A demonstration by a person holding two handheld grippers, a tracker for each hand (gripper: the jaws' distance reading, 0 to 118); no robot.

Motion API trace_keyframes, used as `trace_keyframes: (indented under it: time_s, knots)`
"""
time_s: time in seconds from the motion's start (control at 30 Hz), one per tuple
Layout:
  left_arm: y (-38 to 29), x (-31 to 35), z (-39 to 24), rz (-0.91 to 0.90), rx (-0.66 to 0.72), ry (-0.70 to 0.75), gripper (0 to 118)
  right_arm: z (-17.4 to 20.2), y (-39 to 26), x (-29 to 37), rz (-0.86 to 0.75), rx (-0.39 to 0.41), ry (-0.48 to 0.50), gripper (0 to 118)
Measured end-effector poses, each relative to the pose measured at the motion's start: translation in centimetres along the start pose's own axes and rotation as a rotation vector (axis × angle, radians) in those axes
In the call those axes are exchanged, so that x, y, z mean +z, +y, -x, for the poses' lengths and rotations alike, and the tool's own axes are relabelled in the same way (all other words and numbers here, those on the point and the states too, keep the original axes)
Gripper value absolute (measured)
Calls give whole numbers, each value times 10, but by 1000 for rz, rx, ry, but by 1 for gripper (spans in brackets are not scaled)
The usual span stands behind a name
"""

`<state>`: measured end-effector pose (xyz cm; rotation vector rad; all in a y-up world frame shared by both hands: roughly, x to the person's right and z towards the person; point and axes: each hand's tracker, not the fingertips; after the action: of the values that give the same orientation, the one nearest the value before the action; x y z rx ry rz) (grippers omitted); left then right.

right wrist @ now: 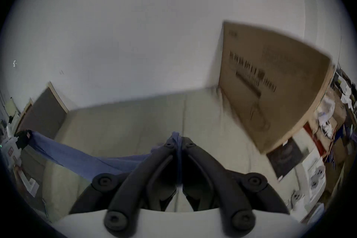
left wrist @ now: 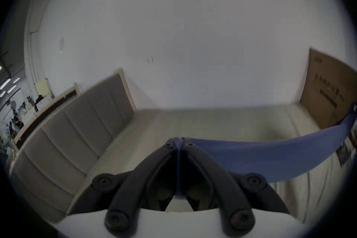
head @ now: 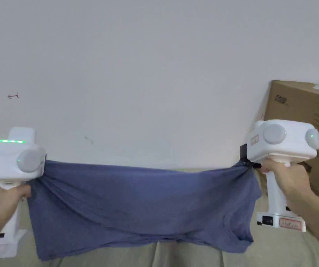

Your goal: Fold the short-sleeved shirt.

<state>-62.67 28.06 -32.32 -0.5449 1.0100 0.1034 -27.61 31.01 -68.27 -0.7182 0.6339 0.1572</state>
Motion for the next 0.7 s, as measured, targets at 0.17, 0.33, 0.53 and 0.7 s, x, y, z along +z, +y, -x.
trace_keyframes:
  time_s: [0.17, 0.33, 0.53, 0.7]
  knots:
    - [-88, -49, -24, 214, -11, -23, 2, -17, -84, -78, 227, -78, -21, 2]
    - [-159, -58, -20, 311, 7, -47, 2, -39, -156, -102, 339, -116, -2, 2]
    - [-216, -3, 7, 341, 19, -60, 2, -66, -212, -57, 330, -143, 33, 2]
    - [-261, 78, 37, 316, 30, -62, 2, -74, -277, 10, 323, -154, 74, 2]
